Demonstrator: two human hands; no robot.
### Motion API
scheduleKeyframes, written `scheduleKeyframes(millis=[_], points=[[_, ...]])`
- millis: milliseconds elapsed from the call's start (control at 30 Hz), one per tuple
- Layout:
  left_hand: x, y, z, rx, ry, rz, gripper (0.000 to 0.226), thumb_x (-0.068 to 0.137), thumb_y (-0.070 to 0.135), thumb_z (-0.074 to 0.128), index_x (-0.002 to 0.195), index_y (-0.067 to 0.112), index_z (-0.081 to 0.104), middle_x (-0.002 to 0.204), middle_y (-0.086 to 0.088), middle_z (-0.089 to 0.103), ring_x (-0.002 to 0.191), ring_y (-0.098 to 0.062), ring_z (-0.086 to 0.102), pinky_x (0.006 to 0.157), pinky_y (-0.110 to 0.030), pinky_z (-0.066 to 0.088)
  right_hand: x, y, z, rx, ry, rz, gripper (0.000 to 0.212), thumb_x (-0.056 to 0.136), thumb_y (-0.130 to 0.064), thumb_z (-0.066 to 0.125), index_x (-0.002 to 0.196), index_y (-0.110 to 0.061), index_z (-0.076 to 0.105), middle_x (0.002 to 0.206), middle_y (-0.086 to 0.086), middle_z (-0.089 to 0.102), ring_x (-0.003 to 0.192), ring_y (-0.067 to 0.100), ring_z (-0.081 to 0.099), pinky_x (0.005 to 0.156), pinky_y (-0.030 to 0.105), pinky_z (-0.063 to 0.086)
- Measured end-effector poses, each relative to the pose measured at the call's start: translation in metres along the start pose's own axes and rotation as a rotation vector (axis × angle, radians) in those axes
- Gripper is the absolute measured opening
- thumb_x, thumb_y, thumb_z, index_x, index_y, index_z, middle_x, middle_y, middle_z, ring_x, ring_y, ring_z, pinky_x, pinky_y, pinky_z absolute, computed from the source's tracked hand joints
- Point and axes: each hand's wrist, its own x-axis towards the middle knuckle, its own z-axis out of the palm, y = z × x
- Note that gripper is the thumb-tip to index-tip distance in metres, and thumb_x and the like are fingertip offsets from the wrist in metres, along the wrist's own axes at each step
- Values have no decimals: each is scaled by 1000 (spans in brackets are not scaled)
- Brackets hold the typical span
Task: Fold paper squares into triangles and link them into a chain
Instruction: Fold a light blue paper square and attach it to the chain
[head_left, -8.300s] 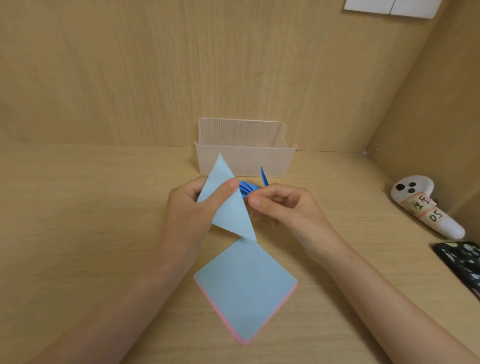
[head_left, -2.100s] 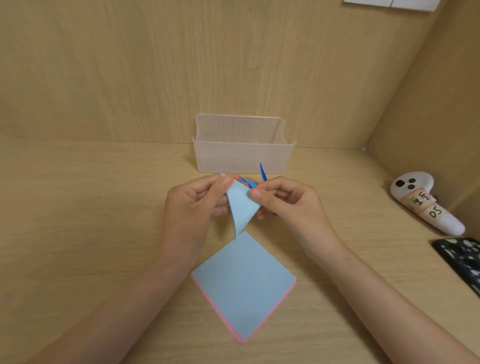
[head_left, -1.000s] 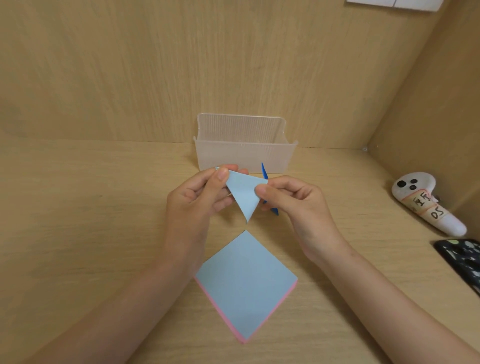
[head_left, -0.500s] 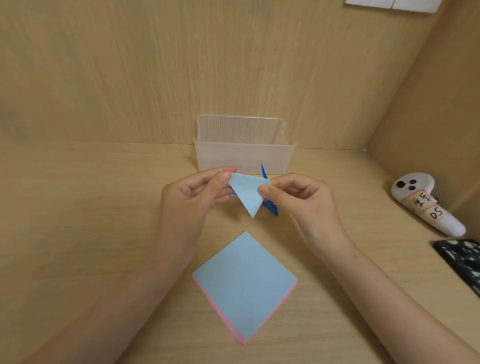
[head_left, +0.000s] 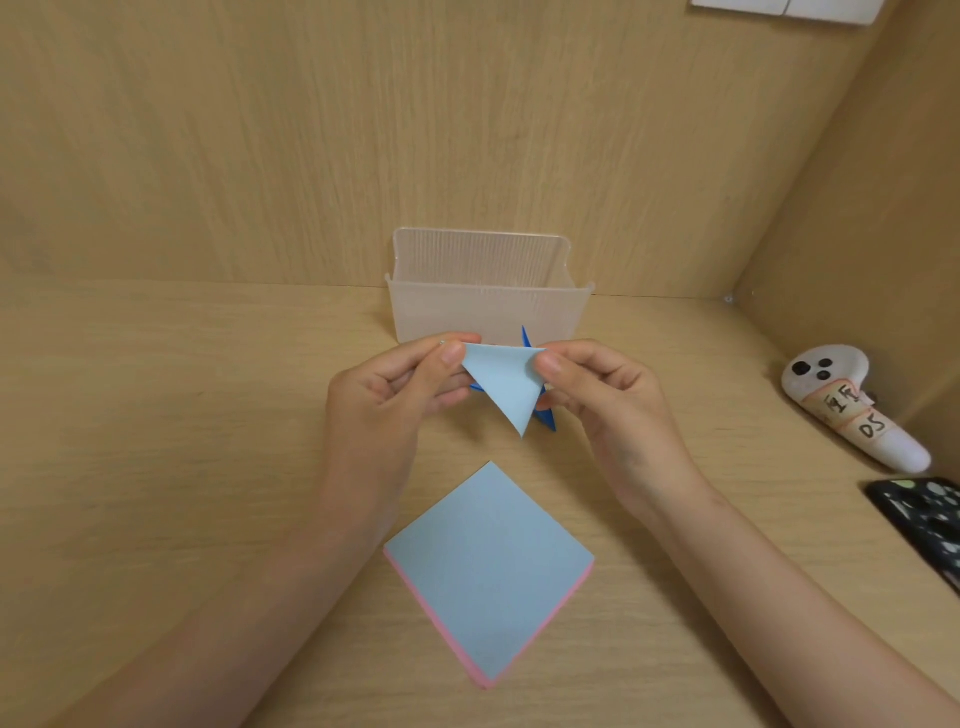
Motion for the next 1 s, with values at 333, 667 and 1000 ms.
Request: scheduleKeyframes(millis=[333,667,1000], points=[[-4,-2,3,-25,29,-1,14,88,9,61,84,17,73,80,2,75,76,-11,72,68,-19,55,-1,5,4,135,32,82,6,71,-20,74,73,-16,72,82,2,69,71,12,60,66,22,46],[-8,-1,5,-53,38,-8,14,87,13,62,83,20,74,79,3,75,77,-11,72,67,-18,54,-2,3,5,159,1,73,4,76,-17,69,74,-16,72,77,-1,68,72,11,60,67,19,48],[-8,-2,5,-86,54,-33,12,88,11,61,88,15,72,86,-2,76,80,-13,73,66,-18,54,-3,4,6,95,15,88,18,75,-23,70,86,-8,69,88,6,69,79,15,62,73,23,49]])
